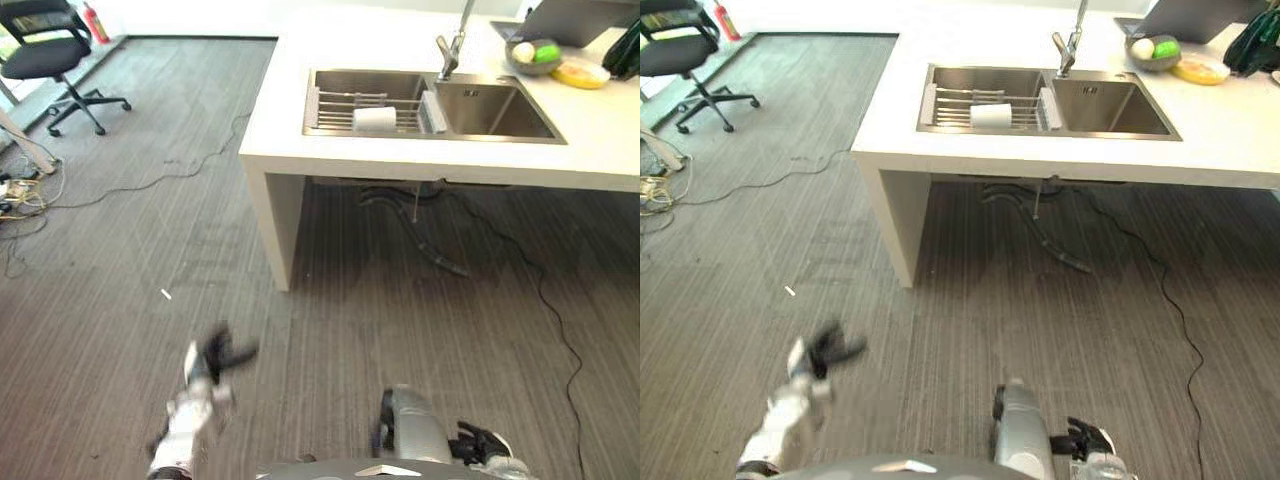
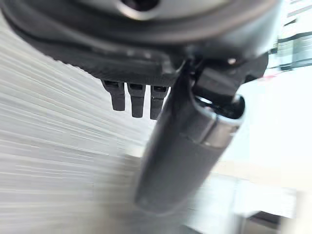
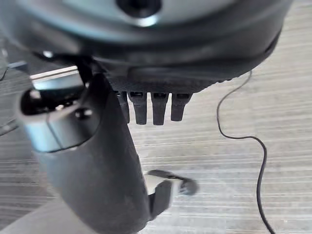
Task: Place the dishes in the dishwasher.
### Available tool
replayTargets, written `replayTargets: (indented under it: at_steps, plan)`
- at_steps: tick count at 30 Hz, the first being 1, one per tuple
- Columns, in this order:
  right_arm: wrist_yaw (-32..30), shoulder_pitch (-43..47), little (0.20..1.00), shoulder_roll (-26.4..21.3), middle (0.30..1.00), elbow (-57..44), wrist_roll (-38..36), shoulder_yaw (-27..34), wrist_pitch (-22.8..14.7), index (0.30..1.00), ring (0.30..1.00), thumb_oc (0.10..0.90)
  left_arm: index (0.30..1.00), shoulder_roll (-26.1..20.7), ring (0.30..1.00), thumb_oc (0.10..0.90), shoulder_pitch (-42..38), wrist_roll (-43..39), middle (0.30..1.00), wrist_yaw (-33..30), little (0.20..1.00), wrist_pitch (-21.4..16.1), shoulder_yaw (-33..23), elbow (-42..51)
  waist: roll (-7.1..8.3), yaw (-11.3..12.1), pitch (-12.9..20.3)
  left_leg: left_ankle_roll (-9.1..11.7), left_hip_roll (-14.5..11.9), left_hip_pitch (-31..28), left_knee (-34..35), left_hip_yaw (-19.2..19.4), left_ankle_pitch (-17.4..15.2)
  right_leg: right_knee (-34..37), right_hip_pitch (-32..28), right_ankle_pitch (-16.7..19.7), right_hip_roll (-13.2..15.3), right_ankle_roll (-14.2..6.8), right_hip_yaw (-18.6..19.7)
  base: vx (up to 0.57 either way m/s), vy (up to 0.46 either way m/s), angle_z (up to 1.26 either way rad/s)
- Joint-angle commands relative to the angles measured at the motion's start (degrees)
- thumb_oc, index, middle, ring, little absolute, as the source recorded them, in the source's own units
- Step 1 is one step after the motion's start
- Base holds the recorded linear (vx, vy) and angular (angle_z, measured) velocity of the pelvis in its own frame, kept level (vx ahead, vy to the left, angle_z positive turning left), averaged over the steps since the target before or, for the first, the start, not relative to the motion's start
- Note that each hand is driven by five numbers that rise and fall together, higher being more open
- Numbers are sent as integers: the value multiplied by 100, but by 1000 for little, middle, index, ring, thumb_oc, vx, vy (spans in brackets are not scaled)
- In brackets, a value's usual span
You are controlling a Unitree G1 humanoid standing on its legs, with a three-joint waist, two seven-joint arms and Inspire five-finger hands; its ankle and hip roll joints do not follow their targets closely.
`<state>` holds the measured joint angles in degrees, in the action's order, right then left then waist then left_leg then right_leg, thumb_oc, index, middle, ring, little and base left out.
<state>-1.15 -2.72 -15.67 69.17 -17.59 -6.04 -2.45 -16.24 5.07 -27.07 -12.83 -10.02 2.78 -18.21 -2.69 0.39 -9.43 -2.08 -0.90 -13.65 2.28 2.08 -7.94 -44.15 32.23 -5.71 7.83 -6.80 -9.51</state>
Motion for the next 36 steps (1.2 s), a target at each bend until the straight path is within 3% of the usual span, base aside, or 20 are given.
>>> replayTargets:
  at_steps: [1,2,3,4,5,7,9,10,11,12,14,15,17,18,19,21,23,28,35,36]
  plan:
    - [-148,147,900,148,900,408,-206,21,6,900,900,800,900,-317,900,800,-681,586,900,-490,900,-682,-263,694,308,-191,48,284,405,438,272,-695,666,2930,-1519,1324,-137,-223,361,755,-291,83]
    - [-162,52,900,173,900,476,-187,18,35,900,900,800,900,-493,900,800,-814,968,900,-649,900,-670,-279,1110,305,-358,92,347,341,191,272,-875,409,3753,-1631,1510,-159,-336,635,670,-251,79]
    - [-144,-2,900,182,900,514,-174,8,87,900,900,800,900,-523,900,800,-960,1117,900,-687,900,-678,-252,1220,300,-455,110,393,279,58,272,-953,275,4065,-1542,1643,-78,-432,808,421,-159,90]
    - [-143,2,900,180,900,512,-174,9,87,900,900,800,900,-520,900,800,-964,1118,900,-688,900,-678,-254,1222,336,-475,99,402,316,85,272,-971,331,4077,-1526,1706,-35,-423,806,495,-220,135]
    - [-118,-62,900,230,900,593,-70,-3,166,900,900,800,900,-653,900,800,-1185,1565,900,-889,900,-738,-324,1778,343,-568,159,473,227,-165,272,-1077,125,4373,-1318,1826,102,-541,750,336,-161,117]
    - [-82,-47,900,255,900,644,-84,-46,158,900,900,800,900,-650,900,800,-1301,1786,900,-959,900,-826,-386,2289,357,-620,265,528,165,-312,272,-1215,-19,4550,-1572,1868,84,-524,877,524,-257,40]
    - [-47,-1,900,293,900,675,-5,-116,168,900,900,800,900,-703,900,800,-1253,2235,900,-1264,900,-887,-684,2715,351,-581,410,601,-3,-572,272,-1182,-48,4555,-1752,2050,17,-519,748,539,-317,16]
    - [-9,42,900,294,900,688,35,-165,167,900,900,800,900,-730,900,800,-1242,2334,900,-1307,900,-922,-786,2886,320,-589,487,702,-155,-635,161,-1142,273,4536,-1836,2037,-64,-471,700,320,-200,-5]
    - [-8,42,900,291,900,690,35,-172,166,900,900,800,900,-726,900,800,-1231,2336,900,-1305,900,-915,-794,2899,304,-605,480,709,-179,-661,191,-1149,284,4544,-1857,2036,-77,-465,680,439,-384,-32]
    - [15,164,900,122,900,557,-9,-270,101,900,900,800,900,-722,900,800,-1535,2248,900,-1176,900,-938,-640,3111,395,-428,387,1078,-91,381,-2164,-814,1266,4820,-2680,1791,-68,-221,488,276,-278,-25]
    - [27,239,900,51,900,479,-52,-307,86,900,900,800,900,-775,900,800,-1661,2162,900,-1083,900,-942,-585,3192,491,-352,313,1086,-17,802,-2756,-731,1330,4893,-2875,1678,-19,-147,429,240,-277,17]
    - [16,313,900,5,900,415,-73,-351,94,900,900,800,900,-836,900,800,-1716,2149,900,-1036,900,-872,-535,3208,527,-299,261,1076,-144,1051,-2867,-500,1336,4915,-3051,1542,-31,-112,407,248,-250,25]
    - [35,510,900,-88,900,366,-166,-383,87,900,900,800,900,-1100,900,800,-1900,2264,900,-857,900,-747,-400,3157,521,-31,148,1005,-212,1556,-2571,-9,1149,4915,-3319,1336,-105,-47,477,352,-143,5]
    - [81,587,900,-125,900,325,-128,-449,76,900,900,800,900,-1376,900,800,-1896,2605,900,-682,900,-625,-327,3207,436,75,190,875,16,1773,-1905,35,1074,4915,-3456,1249,-239,-47,544,350,-42,-34]
    - [83,583,900,-119,900,327,-126,-448,77,900,900,800,900,-1379,900,800,-1895,2614,900,-682,900,-618,-321,3207,450,98,192,865,25,1715,-1840,59,1070,4915,-3473,1225,-229,-55,565,378,-2,-42]
    - [167,596,900,-150,900,303,45,-571,100,900,900,800,900,-1591,900,800,-1823,2930,900,-513,900,-523,-192,3312,349,167,263,774,165,1657,-1047,-14,1103,4915,-3586,1123,-341,-78,625,255,29,-30]
    - [279,496,900,-154,900,258,213,-624,108,900,900,800,900,-1806,900,800,-1754,3116,900,-155,900,-454,54,3399,284,33,333,643,182,1254,-623,-67,1018,4871,-3574,1120,-386,-51,612,165,25,-53]
    - [438,369,900,37,900,346,314,-652,190,900,900,800,900,-2032,900,800,-1801,3013,900,434,900,-394,527,3555,338,-66,585,541,214,685,192,-148,990,4846,-3674,1106,-404,-107,677,163,25,-15]
    - [405,418,900,128,900,346,252,-606,202,900,900,800,900,-2248,900,800,-2034,3164,900,691,900,-326,971,3681,428,-177,536,510,153,706,265,-177,1005,4716,-3461,1182,-476,-180,1054,-12,-12,-25]
    - [324,543,900,154,900,342,244,-602,214,900,900,800,900,-2297,900,800,-2158,3094,900,658,900,-284,1082,3638,382,-86,405,491,-43,956,181,-54,1061,4280,-3246,1033,-404,-253,1083,-250,-138,-22]
